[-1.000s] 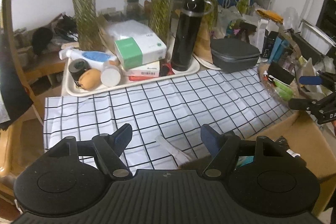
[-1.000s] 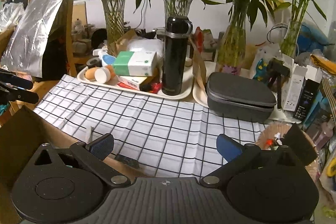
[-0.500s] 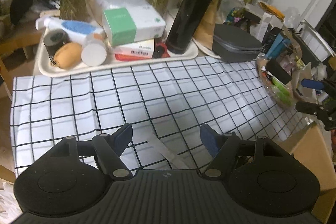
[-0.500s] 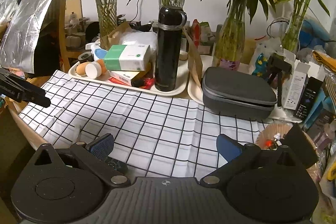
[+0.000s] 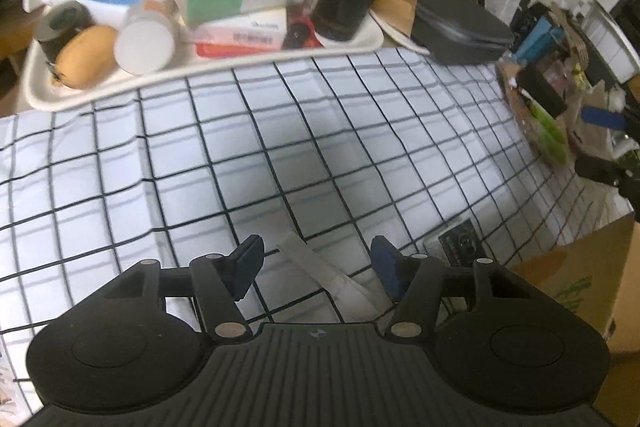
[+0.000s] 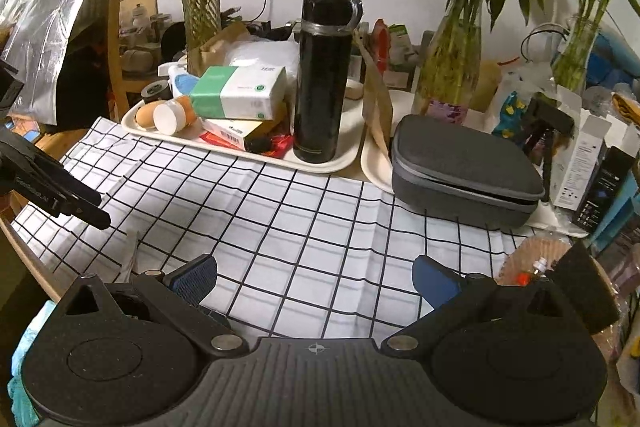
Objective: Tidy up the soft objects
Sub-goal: 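Grasp the white strip with the left tool, then move the right tool toward the small black printed box while the left tool holds the strip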
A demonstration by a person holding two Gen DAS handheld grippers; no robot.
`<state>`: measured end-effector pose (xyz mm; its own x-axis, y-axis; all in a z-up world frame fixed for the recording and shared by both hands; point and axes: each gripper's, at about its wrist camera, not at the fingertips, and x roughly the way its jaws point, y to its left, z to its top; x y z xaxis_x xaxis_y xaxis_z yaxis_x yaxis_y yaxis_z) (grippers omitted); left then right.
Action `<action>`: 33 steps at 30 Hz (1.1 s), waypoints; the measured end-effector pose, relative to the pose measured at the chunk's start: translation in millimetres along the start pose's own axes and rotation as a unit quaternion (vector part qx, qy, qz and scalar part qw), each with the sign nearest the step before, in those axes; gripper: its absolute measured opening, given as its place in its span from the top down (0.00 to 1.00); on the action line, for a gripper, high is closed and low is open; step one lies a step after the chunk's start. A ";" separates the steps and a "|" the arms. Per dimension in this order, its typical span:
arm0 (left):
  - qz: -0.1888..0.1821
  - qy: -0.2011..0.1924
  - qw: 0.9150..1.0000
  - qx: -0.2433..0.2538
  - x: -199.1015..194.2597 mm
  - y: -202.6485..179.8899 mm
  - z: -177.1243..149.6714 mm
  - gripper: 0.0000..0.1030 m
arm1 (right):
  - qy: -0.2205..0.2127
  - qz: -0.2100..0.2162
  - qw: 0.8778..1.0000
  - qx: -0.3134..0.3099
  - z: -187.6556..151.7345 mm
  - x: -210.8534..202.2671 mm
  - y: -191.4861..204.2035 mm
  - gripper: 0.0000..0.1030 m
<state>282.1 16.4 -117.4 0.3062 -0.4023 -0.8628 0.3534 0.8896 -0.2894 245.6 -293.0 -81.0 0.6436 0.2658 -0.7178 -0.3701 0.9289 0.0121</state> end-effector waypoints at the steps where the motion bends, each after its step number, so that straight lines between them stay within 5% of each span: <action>1: -0.001 0.007 1.000 0.002 3.9 0.9 0.1 0.43 | 0.001 0.002 1.000 -0.001 1.0 2.3 0.2 0.00; 10: -0.015 0.041 0.999 0.013 27.9 5.0 5.8 0.50 | 0.005 0.013 1.000 -0.007 6.8 12.0 0.0 0.00; 21: 0.036 0.035 0.993 0.104 48.9 -14.2 1.0 0.94 | 0.002 0.013 1.000 -0.013 7.7 13.8 0.6 0.00; 30: 0.109 -0.012 0.980 0.166 49.6 -21.0 5.9 0.98 | -0.004 0.011 1.000 -0.019 7.5 14.5 0.7 0.00; 33: 0.112 -0.009 0.983 0.145 45.2 -14.7 12.7 0.95 | -0.002 0.007 1.000 -0.021 7.9 16.6 -0.1 0.00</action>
<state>302.0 -17.6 -146.9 0.4193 -0.2096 -0.8833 0.5125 0.8578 0.0397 261.7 -286.6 -87.5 0.6400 0.2800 -0.7156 -0.4073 0.9133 -0.0069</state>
